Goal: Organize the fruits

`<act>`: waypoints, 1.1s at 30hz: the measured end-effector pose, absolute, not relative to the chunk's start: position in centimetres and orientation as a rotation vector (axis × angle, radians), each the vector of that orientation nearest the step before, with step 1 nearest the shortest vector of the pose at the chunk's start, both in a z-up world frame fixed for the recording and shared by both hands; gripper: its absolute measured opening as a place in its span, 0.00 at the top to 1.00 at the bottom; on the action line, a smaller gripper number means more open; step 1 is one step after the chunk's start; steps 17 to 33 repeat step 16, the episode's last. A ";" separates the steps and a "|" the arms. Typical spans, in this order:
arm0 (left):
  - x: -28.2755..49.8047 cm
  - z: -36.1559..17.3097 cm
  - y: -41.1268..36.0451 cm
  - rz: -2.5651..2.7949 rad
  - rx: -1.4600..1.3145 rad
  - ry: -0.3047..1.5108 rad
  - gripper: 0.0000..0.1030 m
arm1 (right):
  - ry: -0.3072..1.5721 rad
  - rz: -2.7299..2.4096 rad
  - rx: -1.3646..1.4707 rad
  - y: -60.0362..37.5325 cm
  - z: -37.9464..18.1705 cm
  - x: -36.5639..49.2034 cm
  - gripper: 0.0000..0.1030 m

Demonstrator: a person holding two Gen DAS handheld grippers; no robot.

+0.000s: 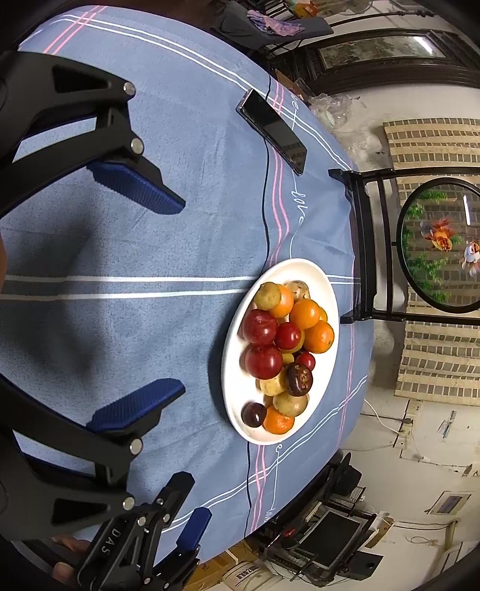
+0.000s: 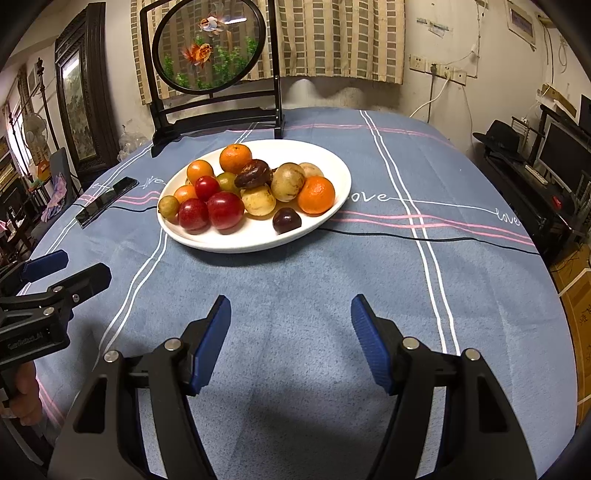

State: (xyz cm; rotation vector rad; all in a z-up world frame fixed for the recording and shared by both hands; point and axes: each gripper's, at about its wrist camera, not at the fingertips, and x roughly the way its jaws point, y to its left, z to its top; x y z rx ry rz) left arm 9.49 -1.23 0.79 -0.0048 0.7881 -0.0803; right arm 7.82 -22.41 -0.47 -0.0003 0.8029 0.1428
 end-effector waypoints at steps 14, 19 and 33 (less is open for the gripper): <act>9.3 0.5 -1.5 -0.084 0.007 0.801 0.10 | 0.805 0.143 -0.001 -22.5 -0.7 7.6 0.34; 9.3 0.4 -1.4 -0.081 0.004 0.805 0.10 | 0.806 0.142 -0.002 -22.5 -0.8 7.6 0.34; 9.3 0.4 -1.4 -0.081 0.004 0.805 0.10 | 0.806 0.142 -0.002 -22.5 -0.8 7.6 0.34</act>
